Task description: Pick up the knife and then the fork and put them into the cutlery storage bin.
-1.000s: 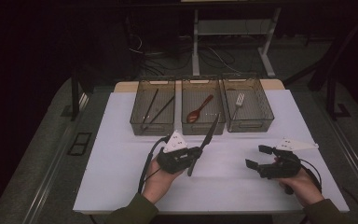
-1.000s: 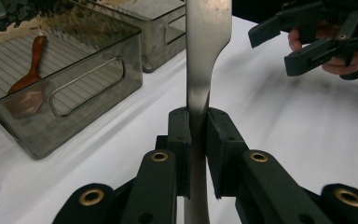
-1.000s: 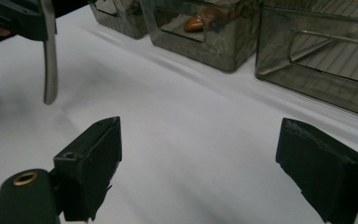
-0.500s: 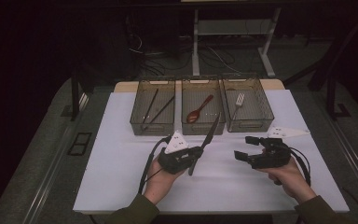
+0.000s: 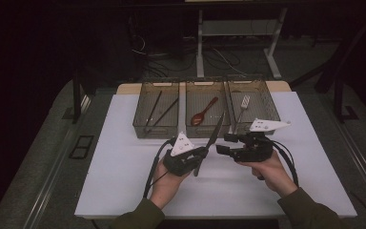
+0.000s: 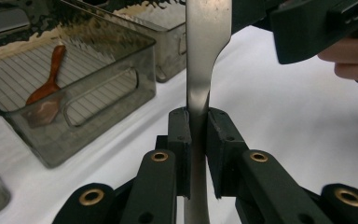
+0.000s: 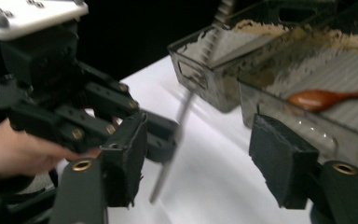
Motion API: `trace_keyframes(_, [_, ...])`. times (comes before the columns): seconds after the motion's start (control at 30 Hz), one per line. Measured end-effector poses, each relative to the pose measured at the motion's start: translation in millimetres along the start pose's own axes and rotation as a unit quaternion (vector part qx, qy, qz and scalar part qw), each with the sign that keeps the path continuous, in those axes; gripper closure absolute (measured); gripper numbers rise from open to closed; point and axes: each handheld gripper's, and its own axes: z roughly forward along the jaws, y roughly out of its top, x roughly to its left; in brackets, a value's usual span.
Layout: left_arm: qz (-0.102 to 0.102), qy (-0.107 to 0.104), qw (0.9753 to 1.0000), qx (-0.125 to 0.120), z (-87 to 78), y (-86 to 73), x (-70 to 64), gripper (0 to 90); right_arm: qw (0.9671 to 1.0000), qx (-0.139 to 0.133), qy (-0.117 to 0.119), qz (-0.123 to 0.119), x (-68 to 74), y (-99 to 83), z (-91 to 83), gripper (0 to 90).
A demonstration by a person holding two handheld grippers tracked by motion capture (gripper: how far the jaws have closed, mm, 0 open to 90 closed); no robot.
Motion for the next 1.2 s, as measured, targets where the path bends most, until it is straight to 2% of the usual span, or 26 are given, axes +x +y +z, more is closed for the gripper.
trace_keyframes(0.17, [0.001,0.008,1.0000,-0.005,5.0,3.3,-1.1,79.5,1.0000,-0.005,-0.006,-0.005,0.3,11.4,13.9,46.7])
trace_keyframes(0.27, [0.004,0.014,0.9999,-0.006,4.3,4.4,-0.5,79.5,0.9999,-0.011,-0.009,0.001,-1.4,14.7,20.4,54.8])
trace_keyframes(0.37, [0.003,0.018,0.9998,-0.008,4.3,3.8,0.0,79.5,0.9999,-0.013,-0.005,0.006,-2.5,16.9,25.3,63.9])
trace_keyframes(0.57, [0.005,0.020,0.9998,-0.007,4.4,3.1,0.0,79.5,0.9999,-0.015,0.003,0.007,-2.9,19.6,28.1,76.2])
trace_keyframes(0.87, [0.010,0.020,0.9997,-0.007,4.3,2.8,-0.5,79.4,0.9997,-0.016,0.012,0.012,-4.8,19.8,26.5,80.9])
trace_keyframes(1.0, [0.009,0.016,0.9998,-0.008,5.0,2.5,-0.5,79.3,0.9996,-0.016,0.020,0.012,-4.5,19.7,26.5,86.5])
trace_keyframes(1.03, [0.009,0.014,0.9998,-0.008,5.1,2.4,-0.5,79.2,0.9994,-0.016,0.026,0.013,-4.5,19.7,26.7,86.9])
trace_keyframes(1.2, [0.006,0.009,0.9999,-0.010,5.2,2.3,-0.1,79.2,0.9994,-0.017,0.028,0.009,-3.2,19.6,26.2,87.1])
